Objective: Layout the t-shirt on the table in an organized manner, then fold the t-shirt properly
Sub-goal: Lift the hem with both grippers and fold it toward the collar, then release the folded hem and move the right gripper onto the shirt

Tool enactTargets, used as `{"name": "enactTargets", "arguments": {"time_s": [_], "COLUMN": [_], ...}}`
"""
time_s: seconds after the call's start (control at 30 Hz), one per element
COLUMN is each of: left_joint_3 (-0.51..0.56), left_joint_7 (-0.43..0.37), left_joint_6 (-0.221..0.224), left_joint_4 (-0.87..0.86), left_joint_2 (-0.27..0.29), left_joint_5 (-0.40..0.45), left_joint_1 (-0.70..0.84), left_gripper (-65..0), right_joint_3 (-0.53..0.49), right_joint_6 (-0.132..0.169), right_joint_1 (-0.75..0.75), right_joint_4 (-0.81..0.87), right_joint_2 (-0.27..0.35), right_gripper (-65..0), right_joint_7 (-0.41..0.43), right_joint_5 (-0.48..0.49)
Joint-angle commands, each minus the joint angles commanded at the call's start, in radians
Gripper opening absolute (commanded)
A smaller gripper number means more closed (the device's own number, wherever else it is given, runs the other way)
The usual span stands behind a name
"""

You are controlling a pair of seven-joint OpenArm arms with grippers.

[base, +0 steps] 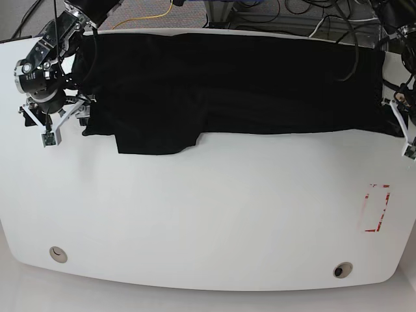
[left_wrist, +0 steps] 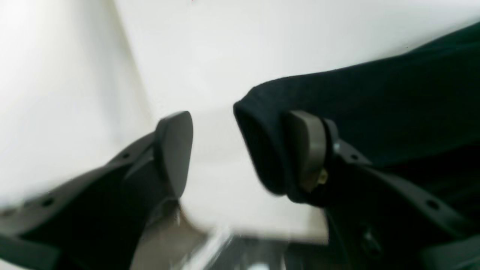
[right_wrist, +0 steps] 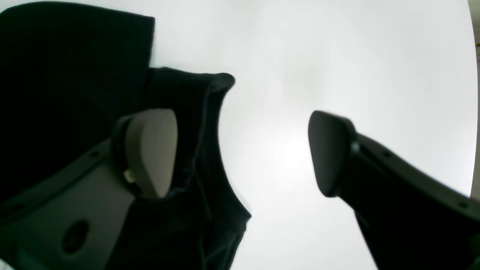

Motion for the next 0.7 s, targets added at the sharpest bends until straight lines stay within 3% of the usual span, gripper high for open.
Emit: {"name": "enactTargets", "arguments": {"time_s": [0.27,0.7], "left_joint_3": [-0.106,-0.109], "left_joint_7": [0.000,0.000], "left_joint_6": [0.000,0.000], "left_joint_4": [0.000,0.002], "left_joint_2": [0.000,0.069], "left_joint_5": [0.000,0.000], "left_joint_1": [0.101,0.112], "left_gripper": [-29.0,-29.0], "right_joint_3": [0.005,-0.032], "right_joint_6": [0.000,0.000], "right_joint_1": [-0.003,-0.031], "right_joint_4": [0.000,0.000], "right_joint_2": [0.000,0.000], "right_gripper": [-12.5,-12.5], "right_joint_7": [0.000,0.000], "right_joint_5": [-0.002,0.000]}}
